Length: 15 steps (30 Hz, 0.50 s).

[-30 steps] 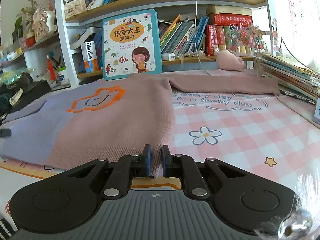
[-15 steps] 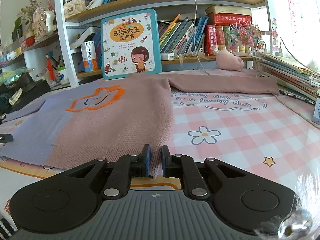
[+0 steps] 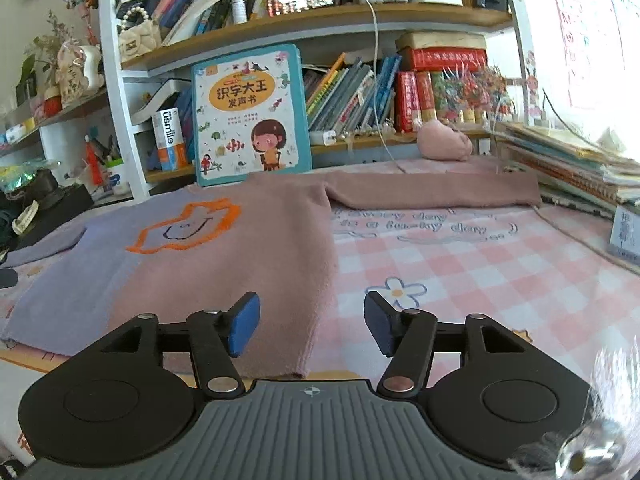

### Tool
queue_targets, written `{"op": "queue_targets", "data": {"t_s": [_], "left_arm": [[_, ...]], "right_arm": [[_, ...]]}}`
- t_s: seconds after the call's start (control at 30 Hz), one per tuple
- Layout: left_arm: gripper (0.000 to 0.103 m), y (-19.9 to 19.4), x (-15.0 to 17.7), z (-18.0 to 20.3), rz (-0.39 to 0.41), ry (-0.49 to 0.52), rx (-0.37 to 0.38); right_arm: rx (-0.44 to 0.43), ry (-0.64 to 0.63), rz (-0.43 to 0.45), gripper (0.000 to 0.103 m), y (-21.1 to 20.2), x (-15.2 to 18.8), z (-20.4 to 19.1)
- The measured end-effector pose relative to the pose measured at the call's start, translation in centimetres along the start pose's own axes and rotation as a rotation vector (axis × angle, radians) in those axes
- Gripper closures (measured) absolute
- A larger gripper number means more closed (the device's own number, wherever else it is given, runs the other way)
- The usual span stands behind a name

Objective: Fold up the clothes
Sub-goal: 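Move the left gripper along the lavender sleeve toward its cuff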

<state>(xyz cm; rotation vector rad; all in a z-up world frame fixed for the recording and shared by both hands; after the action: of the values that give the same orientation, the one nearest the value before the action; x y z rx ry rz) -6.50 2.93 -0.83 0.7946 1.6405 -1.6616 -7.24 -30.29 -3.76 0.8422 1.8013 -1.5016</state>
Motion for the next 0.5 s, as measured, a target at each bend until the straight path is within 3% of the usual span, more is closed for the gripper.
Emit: {"op": "queue_targets", "data": {"t_s": [0.1,0.17,0.33,0.5], "left_arm": [[0.016,0.6,0.0,0.6,-0.016,0.023,0.003],[0.013,0.8,0.0,0.9,-0.020,0.026,0.014],[0.008,1.2,-0.3,1.1,-0.007,0.034,0.016],[0.007,1.7,-1.0,0.4,-0.004,0.007,0.010]], "right_arm": [[0.005,-0.014,0.001,0.047,0.1,-0.3,-0.6],[0.009,-0.021,0.003,0.032,0.1,-0.5,-0.9],[0.024,-0.050,0.011,0.020,0.6,-1.5,-1.9],[0.007,-0.096,0.019,0.016,1.4,-2.8,-3.6]]}}
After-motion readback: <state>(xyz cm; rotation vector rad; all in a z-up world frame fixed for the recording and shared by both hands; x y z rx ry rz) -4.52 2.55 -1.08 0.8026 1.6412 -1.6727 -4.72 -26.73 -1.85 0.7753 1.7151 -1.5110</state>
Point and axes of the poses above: each gripper's, at about its wrist camera, not at the fingertips, and y roughly the way its jaws point, z to its right, x to its underside, the point moved 3 cm from there along y, roughly the way its jaws point, and after that the axes turned 11 degrees about -z, right-handed, at the moved point
